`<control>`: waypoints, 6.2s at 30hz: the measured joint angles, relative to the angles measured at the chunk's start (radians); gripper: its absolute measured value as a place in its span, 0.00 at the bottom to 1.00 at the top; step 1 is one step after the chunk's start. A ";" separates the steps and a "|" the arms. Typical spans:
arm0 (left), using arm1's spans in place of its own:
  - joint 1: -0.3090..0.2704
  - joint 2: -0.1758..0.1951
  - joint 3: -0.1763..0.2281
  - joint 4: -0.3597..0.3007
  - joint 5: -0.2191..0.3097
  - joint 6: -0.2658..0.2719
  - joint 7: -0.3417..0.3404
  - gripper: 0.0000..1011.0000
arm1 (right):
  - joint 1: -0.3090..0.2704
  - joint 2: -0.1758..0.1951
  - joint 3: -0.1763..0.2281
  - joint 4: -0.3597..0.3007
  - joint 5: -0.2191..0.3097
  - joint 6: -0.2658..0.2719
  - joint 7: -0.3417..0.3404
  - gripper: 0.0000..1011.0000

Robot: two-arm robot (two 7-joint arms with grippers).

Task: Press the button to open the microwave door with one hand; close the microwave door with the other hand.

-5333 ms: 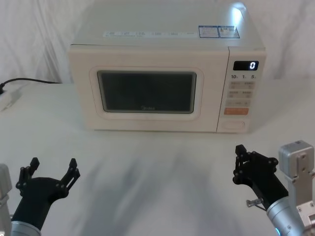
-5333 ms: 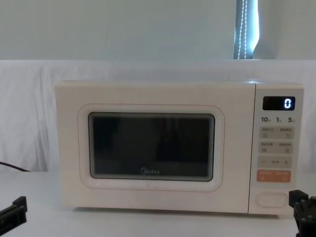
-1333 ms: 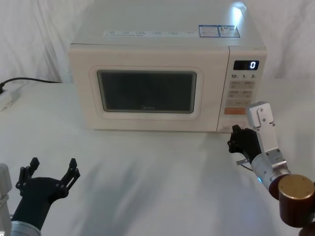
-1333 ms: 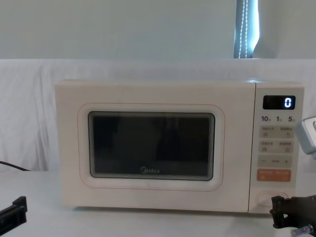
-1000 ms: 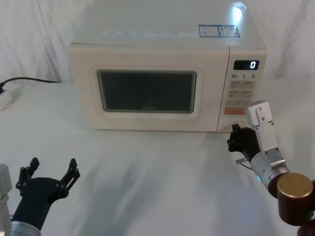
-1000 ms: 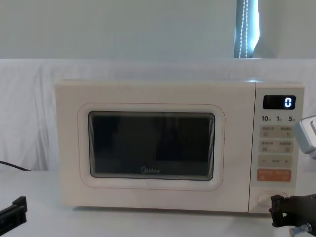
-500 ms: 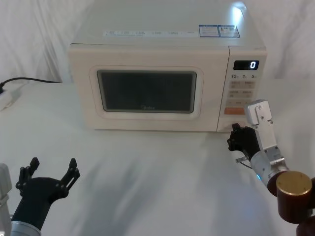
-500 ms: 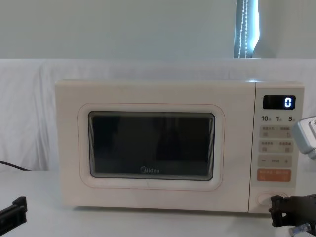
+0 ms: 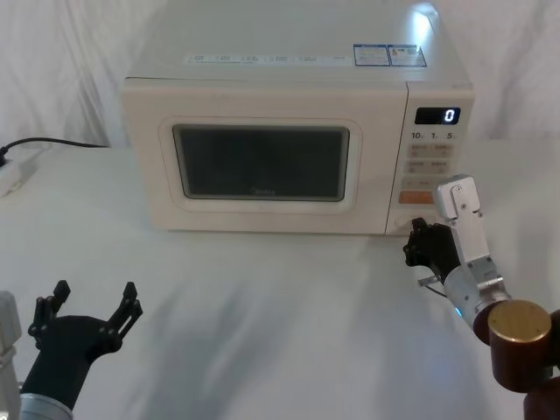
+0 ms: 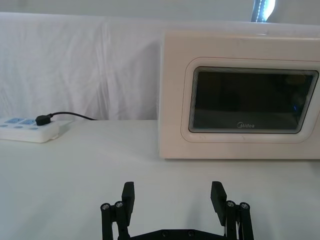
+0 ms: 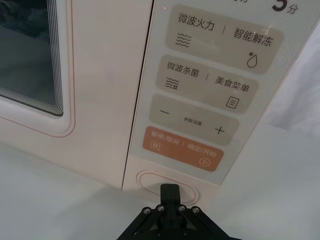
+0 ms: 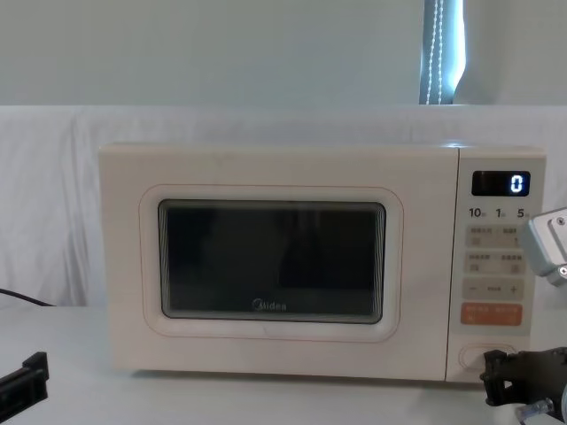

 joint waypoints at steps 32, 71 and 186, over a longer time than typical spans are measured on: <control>0.000 0.000 0.000 0.000 0.000 0.000 0.000 0.99 | 0.044 -0.007 0.015 0.068 -0.005 -0.028 -0.011 0.00; 0.000 0.000 0.000 0.000 0.000 0.000 0.000 0.99 | -0.052 0.003 0.043 -0.086 0.085 0.011 0.049 0.00; 0.000 0.000 0.000 0.000 0.000 0.000 0.000 0.71 | -0.352 0.047 0.193 -0.408 0.229 -0.085 0.004 0.99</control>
